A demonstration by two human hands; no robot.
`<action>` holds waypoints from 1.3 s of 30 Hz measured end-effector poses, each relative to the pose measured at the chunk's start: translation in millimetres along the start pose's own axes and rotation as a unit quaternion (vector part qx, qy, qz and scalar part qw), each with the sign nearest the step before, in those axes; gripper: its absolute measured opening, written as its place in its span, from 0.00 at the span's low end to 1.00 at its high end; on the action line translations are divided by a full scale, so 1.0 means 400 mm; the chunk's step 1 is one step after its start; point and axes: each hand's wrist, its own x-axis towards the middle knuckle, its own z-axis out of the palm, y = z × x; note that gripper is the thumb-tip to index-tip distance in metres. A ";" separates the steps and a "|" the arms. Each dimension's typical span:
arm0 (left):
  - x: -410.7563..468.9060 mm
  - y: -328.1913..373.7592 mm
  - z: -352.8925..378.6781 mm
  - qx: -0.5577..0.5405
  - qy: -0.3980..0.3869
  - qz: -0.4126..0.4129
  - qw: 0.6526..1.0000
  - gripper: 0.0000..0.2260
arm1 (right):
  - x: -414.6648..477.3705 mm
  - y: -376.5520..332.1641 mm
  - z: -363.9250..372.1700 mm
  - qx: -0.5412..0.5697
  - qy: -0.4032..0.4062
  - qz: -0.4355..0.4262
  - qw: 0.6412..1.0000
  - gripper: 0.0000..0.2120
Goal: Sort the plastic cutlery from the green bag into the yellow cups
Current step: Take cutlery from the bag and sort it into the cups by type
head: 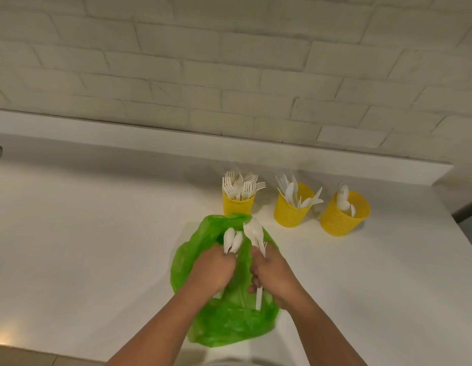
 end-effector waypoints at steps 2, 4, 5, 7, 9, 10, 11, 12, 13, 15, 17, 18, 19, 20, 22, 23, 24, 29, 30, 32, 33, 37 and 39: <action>-0.013 0.009 -0.017 -0.060 -0.045 -0.018 0.997 0.09 | -0.005 -0.003 -0.003 0.093 -0.015 0.035 0.995 0.09; -0.037 0.010 -0.031 -0.160 -0.094 -0.047 0.981 0.06 | -0.005 -0.001 -0.004 0.125 -0.015 0.045 0.991 0.09; -0.053 0.007 -0.037 -0.212 -0.117 -0.065 0.968 0.06 | -0.004 0.000 -0.006 0.137 -0.009 0.048 0.989 0.09; -0.079 -0.002 -0.046 -0.296 -0.159 -0.088 0.938 0.10 | -0.002 -0.001 -0.012 0.162 0.001 0.056 0.985 0.08; -0.097 -0.013 -0.054 -0.355 -0.180 -0.092 0.913 0.07 | 0.000 -0.005 -0.018 0.183 0.008 0.064 0.981 0.08; -0.107 -0.016 -0.060 -0.376 -0.188 -0.091 0.903 0.04 | 0.000 -0.006 -0.021 0.192 0.012 0.067 0.979 0.07; -0.116 -0.017 -0.067 -0.393 -0.195 -0.090 0.894 0.02 | 0.000 -0.006 -0.025 0.200 0.016 0.069 0.977 0.07; -0.124 -0.018 -0.074 -0.407 -0.201 -0.087 0.887 0.02 | 0.000 -0.008 -0.028 0.210 0.018 0.073 0.975 0.07; -0.132 -0.019 -0.081 -0.421 -0.206 -0.083 0.879 0.03 | -0.002 -0.010 -0.032 0.220 0.018 0.078 0.972 0.08; -0.147 -0.016 -0.095 -0.435 -0.219 -0.072 0.871 0.09 | -0.010 -0.017 -0.038 0.232 0.001 0.083 0.969 0.11; -0.157 -0.013 -0.106 -0.432 -0.231 -0.055 0.870 0.14 | -0.023 -0.026 -0.043 0.225 -0.034 0.070 0.971 0.12; -0.160 -0.010 -0.110 -0.428 -0.232 -0.045 0.872 0.15 | -0.032 -0.031 -0.044 0.215 -0.051 0.058 0.973 0.12; -0.164 -0.005 -0.114 -0.423 -0.229 -0.037 0.876 0.15 | -0.040 -0.035 -0.045 0.207 -0.064 0.046 0.975 0.12; -0.166 -0.001 -0.117 -0.419 -0.220 -0.031 0.880 0.14 | -0.049 -0.039 -0.045 0.205 -0.070 0.036 0.976 0.13; -0.168 0.010 -0.120 -0.426 -0.190 -0.024 0.884 0.12 | -0.063 -0.049 -0.042 0.222 -0.065 0.020 0.973 0.14; -0.169 0.018 -0.121 -0.439 -0.171 -0.021 0.882 0.12 | -0.069 -0.055 -0.040 0.236 -0.059 0.014 0.970 0.14; -0.170 0.025 -0.122 -0.450 -0.151 -0.018 0.880 0.11 | -0.077 -0.063 -0.036 0.249 -0.056 0.008 0.967 0.14; -0.183 0.057 -0.126 -0.362 -0.061 0.051 0.929 0.11 | -0.130 -0.109 -0.014 0.285 -0.100 -0.043 0.952 0.14; -0.188 0.065 -0.129 -0.337 -0.054 0.075 0.937 0.12 | -0.141 -0.115 -0.010 0.281 -0.103 -0.049 0.953 0.14; -0.196 0.082 -0.135 -0.313 -0.056 0.116 0.941 0.11 | -0.159 -0.129 -0.003 0.258 -0.096 -0.062 0.959 0.15; -0.196 0.088 -0.137 -0.300 -0.059 0.128 0.944 0.12 | -0.165 -0.135 -0.001 0.234 -0.090 -0.076 0.965 0.15; -0.193 0.103 -0.137 -0.273 -0.055 0.134 0.951 0.13 | -0.167 -0.148 0.002 0.129 -0.052 -0.131 0.982 0.12; -0.194 0.108 -0.137 -0.251 -0.059 0.143 0.956 0.09 | -0.165 -0.150 -0.002 0.079 -0.021 -0.147 0.986 0.11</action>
